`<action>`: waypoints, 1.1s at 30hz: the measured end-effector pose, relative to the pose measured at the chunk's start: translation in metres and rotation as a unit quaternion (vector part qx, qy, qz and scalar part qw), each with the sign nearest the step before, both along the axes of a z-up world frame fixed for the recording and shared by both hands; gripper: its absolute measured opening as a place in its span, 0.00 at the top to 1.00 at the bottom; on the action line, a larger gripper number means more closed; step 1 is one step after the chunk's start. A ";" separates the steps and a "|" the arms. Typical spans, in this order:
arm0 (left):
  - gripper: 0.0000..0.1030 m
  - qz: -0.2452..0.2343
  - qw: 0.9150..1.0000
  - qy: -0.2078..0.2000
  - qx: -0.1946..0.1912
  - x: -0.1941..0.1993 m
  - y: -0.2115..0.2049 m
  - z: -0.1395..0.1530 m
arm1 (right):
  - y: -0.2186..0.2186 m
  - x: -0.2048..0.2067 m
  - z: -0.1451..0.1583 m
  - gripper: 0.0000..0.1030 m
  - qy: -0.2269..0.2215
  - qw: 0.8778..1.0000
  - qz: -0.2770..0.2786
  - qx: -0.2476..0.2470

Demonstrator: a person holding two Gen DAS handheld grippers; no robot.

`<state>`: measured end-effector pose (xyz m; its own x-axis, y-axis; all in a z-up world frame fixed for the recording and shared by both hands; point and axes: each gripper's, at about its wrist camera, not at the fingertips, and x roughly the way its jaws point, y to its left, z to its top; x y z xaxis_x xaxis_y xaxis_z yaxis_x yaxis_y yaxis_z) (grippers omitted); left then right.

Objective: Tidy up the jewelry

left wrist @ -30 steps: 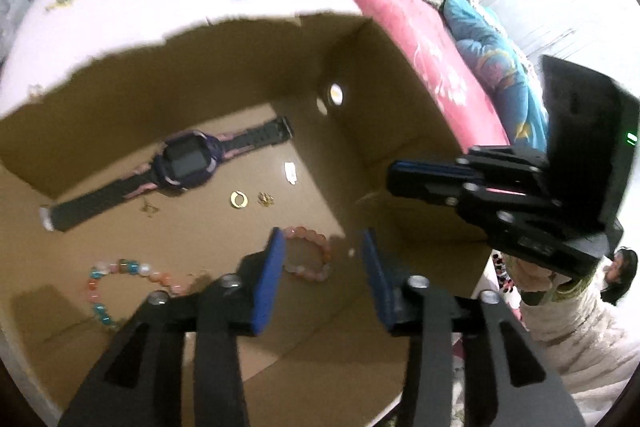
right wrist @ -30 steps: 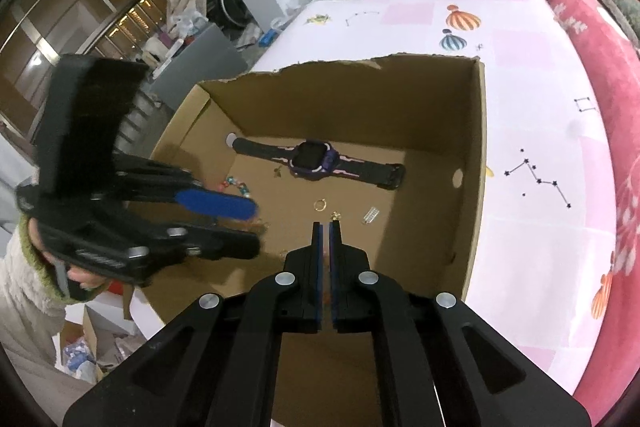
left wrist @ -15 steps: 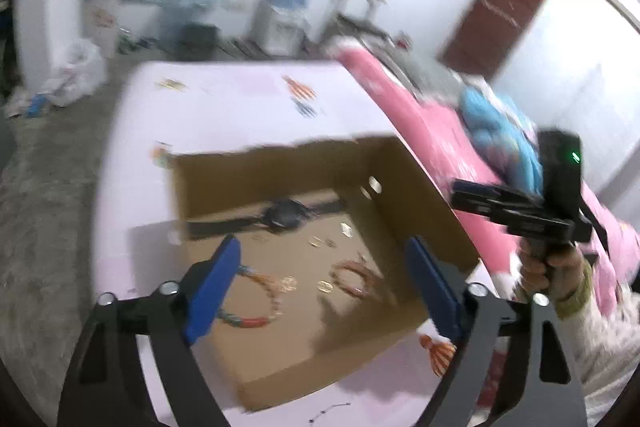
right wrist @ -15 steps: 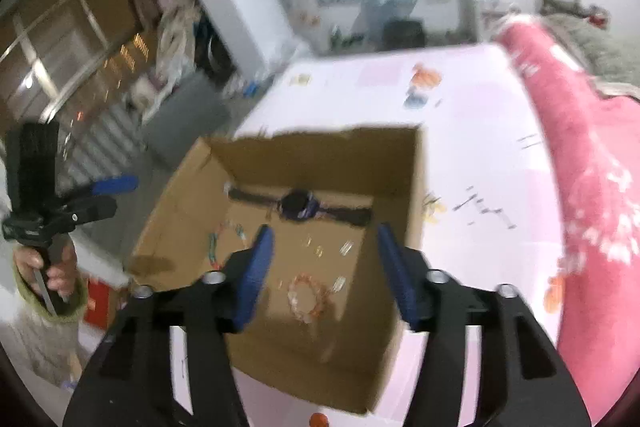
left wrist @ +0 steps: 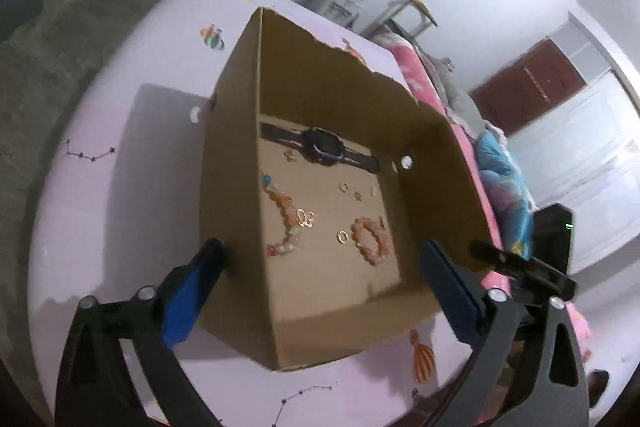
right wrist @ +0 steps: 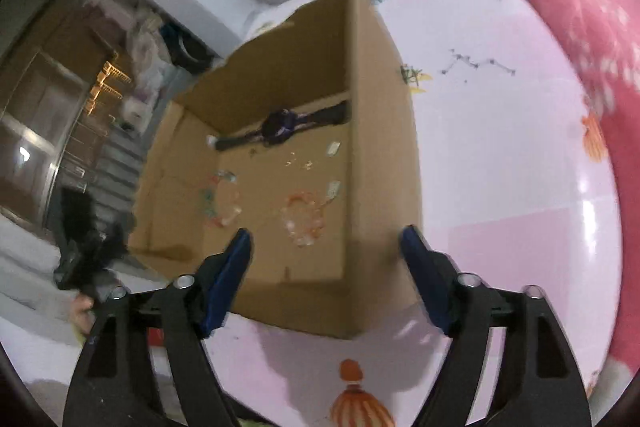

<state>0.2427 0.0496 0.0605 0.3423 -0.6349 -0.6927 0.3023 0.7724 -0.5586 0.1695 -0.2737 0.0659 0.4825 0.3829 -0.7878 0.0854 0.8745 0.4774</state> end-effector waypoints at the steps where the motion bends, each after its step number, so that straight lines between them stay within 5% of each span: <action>1: 0.06 0.000 1.000 -0.007 0.008 -0.004 -0.003 0.001 | 0.012 0.001 0.004 0.27 0.002 0.999 0.006 -0.042; 5: 0.06 0.019 1.000 -0.010 0.000 -0.012 -0.003 0.001 | 0.027 0.003 0.007 0.27 0.005 0.995 -0.001 -0.095; 33: 0.06 0.013 0.998 -0.063 0.017 -0.081 0.000 -0.002 | 0.043 -0.063 -0.001 0.26 -0.032 0.994 -0.031 -0.100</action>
